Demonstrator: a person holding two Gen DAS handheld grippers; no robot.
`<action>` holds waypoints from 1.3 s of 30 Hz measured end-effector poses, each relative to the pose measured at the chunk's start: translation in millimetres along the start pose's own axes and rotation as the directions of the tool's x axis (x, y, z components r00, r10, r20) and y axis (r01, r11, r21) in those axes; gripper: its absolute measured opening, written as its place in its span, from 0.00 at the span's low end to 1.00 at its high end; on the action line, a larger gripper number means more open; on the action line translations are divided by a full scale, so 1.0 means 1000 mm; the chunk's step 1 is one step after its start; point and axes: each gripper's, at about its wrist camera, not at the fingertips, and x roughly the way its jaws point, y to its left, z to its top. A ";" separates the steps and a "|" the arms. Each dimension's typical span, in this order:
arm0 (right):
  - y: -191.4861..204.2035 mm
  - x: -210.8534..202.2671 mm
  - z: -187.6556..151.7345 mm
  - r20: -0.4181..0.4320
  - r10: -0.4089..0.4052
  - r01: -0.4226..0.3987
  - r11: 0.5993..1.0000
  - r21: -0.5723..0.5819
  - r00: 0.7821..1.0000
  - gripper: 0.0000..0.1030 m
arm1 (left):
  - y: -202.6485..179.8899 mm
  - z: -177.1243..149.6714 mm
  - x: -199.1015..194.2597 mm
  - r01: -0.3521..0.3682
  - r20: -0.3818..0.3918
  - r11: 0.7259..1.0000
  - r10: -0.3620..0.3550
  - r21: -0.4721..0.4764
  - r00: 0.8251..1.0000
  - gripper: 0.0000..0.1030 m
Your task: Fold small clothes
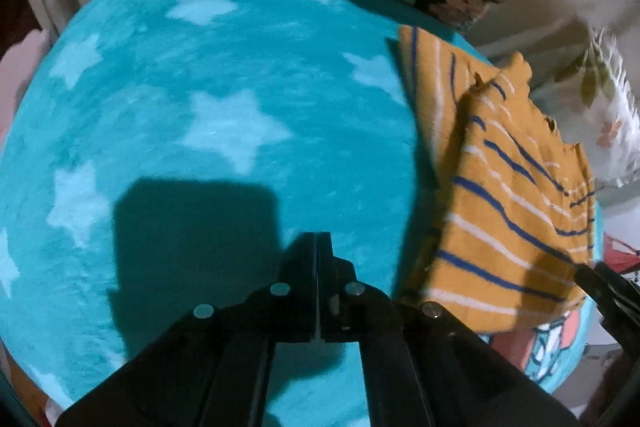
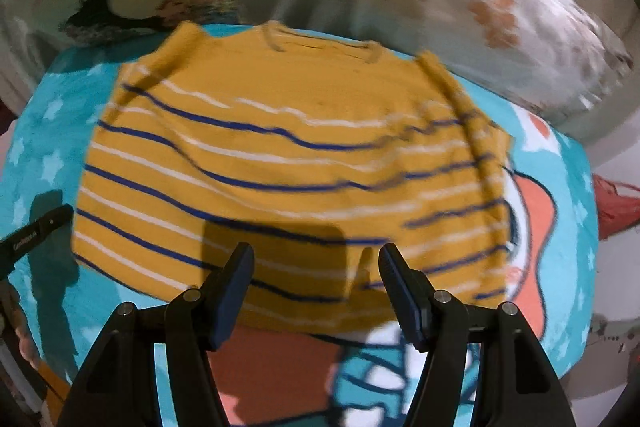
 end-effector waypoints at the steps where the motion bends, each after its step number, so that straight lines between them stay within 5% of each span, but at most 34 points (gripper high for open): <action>1: 0.011 0.002 0.006 -0.003 0.019 -0.019 1.000 -0.011 1.000 0.67 | 0.005 -0.001 -0.005 0.008 0.005 1.000 -0.008 -0.008 1.000 0.02; 3: 0.032 0.008 0.018 -0.013 0.056 -0.057 0.998 -0.034 0.998 0.67 | 0.014 -0.002 -0.016 0.016 0.014 1.000 -0.016 -0.019 1.000 0.21; 4: 0.047 0.012 0.025 -0.023 0.077 -0.078 0.996 -0.046 0.997 0.67 | 0.019 -0.003 -0.021 0.010 0.024 0.999 -0.009 -0.031 1.000 0.43; 5: 0.056 0.014 0.029 -0.029 0.088 -0.090 0.995 -0.054 0.996 0.67 | 0.025 -0.004 -0.027 0.003 0.037 0.999 -0.001 -0.046 0.999 0.53; 11: 0.138 0.045 0.059 -0.084 0.103 -0.114 0.983 -0.147 0.991 0.69 | 0.058 -0.007 -0.046 -0.034 0.063 0.997 0.038 -0.063 0.997 0.53; 16: 0.184 0.072 0.061 -0.044 -0.143 0.128 0.962 -0.243 0.989 0.73 | 0.091 -0.017 -0.054 -0.046 0.057 0.995 0.052 -0.093 0.997 0.54; 19: 0.194 0.070 0.059 0.010 -0.189 0.185 0.948 -0.260 0.982 0.73 | 0.107 -0.020 -0.050 -0.047 0.043 0.990 0.053 -0.131 0.998 0.54; 21: 0.198 0.069 0.058 0.029 -0.197 0.197 0.942 -0.273 0.980 0.64 | 0.117 -0.023 -0.048 -0.036 0.026 0.987 0.041 -0.160 0.999 0.54; 22: 0.198 0.070 0.057 0.037 -0.215 0.217 0.937 -0.272 0.976 0.50 | 0.119 -0.023 -0.047 -0.032 0.022 0.985 0.036 -0.167 0.999 0.54; 25: 0.190 0.070 0.055 0.052 -0.209 0.215 0.939 -0.269 0.977 0.33 | 0.124 -0.025 -0.046 -0.018 0.020 0.982 0.022 -0.186 1.000 0.54; 31: 0.184 0.065 0.052 0.076 -0.176 0.191 0.928 -0.320 0.982 0.24 | 0.117 -0.025 -0.040 -0.020 0.008 0.983 0.021 -0.182 1.000 0.55; 39: 0.127 0.025 0.068 0.095 0.042 -0.020 0.974 -0.227 0.995 0.15 | 0.074 -0.037 -0.038 -0.041 -0.004 0.987 0.041 -0.158 0.999 0.56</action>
